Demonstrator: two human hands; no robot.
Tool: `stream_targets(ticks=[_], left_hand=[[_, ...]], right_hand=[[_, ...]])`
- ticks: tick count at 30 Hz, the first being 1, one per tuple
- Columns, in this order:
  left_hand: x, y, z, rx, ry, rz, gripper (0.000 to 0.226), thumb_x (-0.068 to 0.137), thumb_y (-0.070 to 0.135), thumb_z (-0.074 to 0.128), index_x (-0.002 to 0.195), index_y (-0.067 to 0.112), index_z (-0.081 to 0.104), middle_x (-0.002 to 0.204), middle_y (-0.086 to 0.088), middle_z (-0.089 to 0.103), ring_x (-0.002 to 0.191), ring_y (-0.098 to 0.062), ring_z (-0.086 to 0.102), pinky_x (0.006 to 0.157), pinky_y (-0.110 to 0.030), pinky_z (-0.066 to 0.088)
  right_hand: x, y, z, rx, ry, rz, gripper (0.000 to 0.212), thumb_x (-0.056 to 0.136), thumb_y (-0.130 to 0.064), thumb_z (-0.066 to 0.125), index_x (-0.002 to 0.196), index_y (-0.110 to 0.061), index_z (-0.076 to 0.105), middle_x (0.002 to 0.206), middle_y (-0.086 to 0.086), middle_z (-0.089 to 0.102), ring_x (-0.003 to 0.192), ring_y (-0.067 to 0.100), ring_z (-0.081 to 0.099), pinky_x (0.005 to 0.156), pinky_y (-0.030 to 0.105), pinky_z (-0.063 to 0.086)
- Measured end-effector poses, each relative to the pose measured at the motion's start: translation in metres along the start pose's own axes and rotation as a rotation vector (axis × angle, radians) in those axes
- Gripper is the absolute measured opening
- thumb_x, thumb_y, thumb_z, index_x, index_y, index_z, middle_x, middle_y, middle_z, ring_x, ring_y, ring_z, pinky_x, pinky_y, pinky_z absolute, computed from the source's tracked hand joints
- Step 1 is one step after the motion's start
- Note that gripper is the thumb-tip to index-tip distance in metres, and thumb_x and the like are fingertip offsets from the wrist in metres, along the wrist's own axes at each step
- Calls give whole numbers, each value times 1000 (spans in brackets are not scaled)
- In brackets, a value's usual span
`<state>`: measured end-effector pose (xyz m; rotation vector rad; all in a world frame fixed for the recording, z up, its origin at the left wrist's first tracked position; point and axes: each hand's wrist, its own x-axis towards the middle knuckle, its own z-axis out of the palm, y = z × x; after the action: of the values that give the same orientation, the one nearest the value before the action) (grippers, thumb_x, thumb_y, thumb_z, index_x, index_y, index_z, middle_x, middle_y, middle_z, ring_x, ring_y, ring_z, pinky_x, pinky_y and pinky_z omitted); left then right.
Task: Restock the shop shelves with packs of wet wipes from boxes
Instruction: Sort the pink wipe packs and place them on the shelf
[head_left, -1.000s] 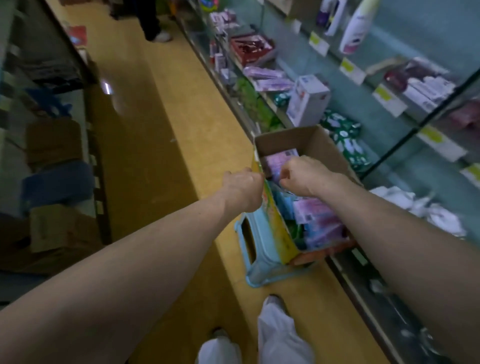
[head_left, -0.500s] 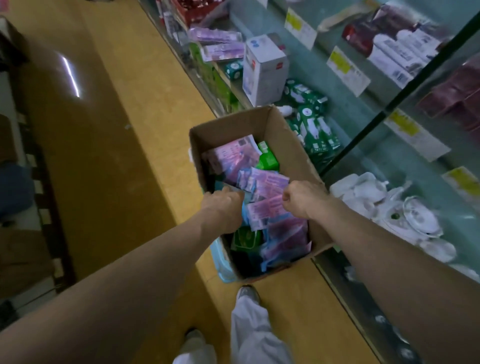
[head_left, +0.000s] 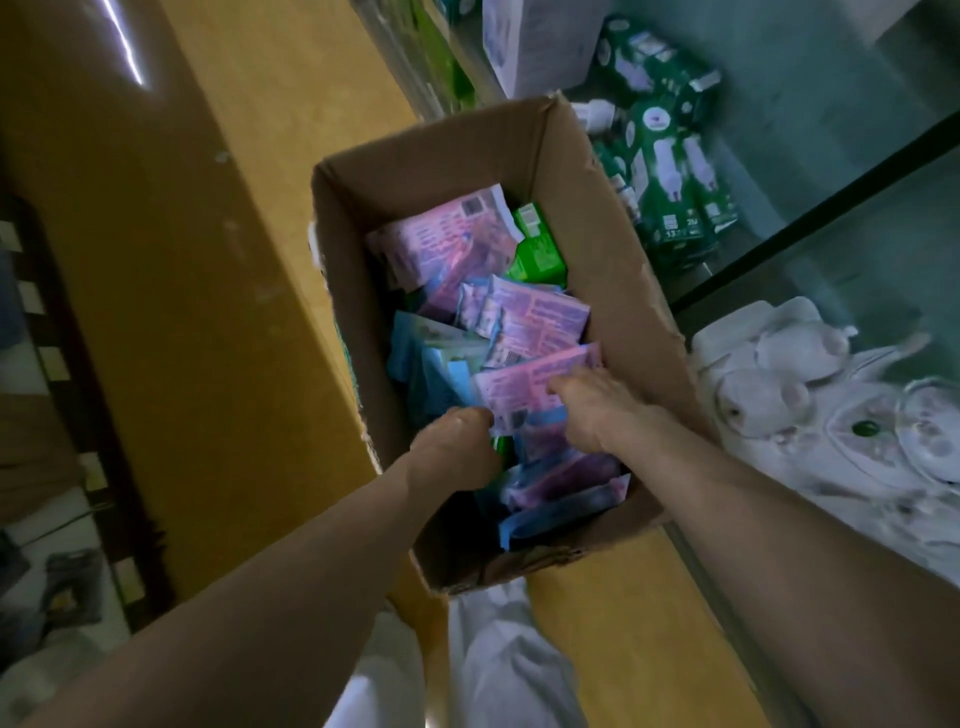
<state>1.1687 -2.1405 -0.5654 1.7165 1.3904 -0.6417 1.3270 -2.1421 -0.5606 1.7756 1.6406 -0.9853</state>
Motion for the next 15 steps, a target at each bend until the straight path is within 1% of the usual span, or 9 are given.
stream_targets(ticks=[2, 4, 6, 7, 10, 11, 13, 15], left_hand=[[5, 3, 9, -46, -17, 0, 46, 90, 28, 59, 133, 15, 49, 134, -11, 52, 122, -27, 51, 98, -30, 41], [10, 5, 16, -70, -26, -6, 45, 90, 26, 59, 132, 14, 49, 133, -11, 52, 119, -26, 52, 93, -28, 42], [15, 6, 18, -89, -15, -9, 46, 90, 24, 59, 132, 13, 48, 133, -11, 51, 120, -26, 51, 92, -27, 41], [16, 7, 19, -102, -9, -14, 46, 90, 25, 59, 133, 13, 48, 134, -12, 51, 121, -26, 51, 92, -27, 41], [19, 5, 20, -165, -7, -28, 42, 91, 27, 57, 130, 12, 50, 132, -11, 53, 120, -26, 52, 90, -27, 41], [20, 4, 21, -190, -5, -31, 41, 91, 27, 56, 129, 12, 51, 131, -11, 55, 120, -26, 53, 90, -28, 41], [20, 1, 23, -234, -7, -21, 44, 92, 29, 55, 133, 15, 50, 134, -10, 55, 122, -25, 53, 96, -29, 41], [20, -1, 24, -289, -5, -12, 48, 93, 24, 56, 139, 15, 46, 138, -9, 52, 126, -24, 50, 101, -29, 39]], right_hand=[[4, 3, 6, -78, -36, 0, 57, 87, -10, 56, 141, -20, 40, 142, 10, 37, 133, 31, 36, 108, 46, 36], [6, 4, 13, -146, -29, -8, 51, 88, -10, 54, 137, -21, 44, 138, 11, 40, 131, 31, 38, 108, 47, 35], [9, 3, 17, -199, -9, -3, 46, 89, -12, 53, 134, -20, 47, 137, 10, 39, 130, 30, 37, 107, 49, 35], [11, 2, 19, -224, -2, -5, 44, 90, -15, 54, 133, -19, 49, 137, 10, 39, 130, 30, 37, 107, 49, 34], [15, -2, 14, -232, 58, -72, 42, 89, -22, 59, 130, -16, 54, 136, 7, 41, 130, 26, 35, 108, 40, 29], [17, -3, 10, -228, 99, -103, 42, 88, -23, 60, 129, -15, 56, 136, 6, 41, 130, 26, 35, 107, 38, 28], [19, -8, 3, -236, 170, -160, 40, 87, -25, 60, 125, -14, 58, 135, 7, 40, 127, 26, 34, 104, 37, 29], [23, -13, -1, -242, 194, -193, 41, 86, -26, 61, 125, -13, 59, 139, 6, 35, 130, 26, 32, 105, 37, 29]])
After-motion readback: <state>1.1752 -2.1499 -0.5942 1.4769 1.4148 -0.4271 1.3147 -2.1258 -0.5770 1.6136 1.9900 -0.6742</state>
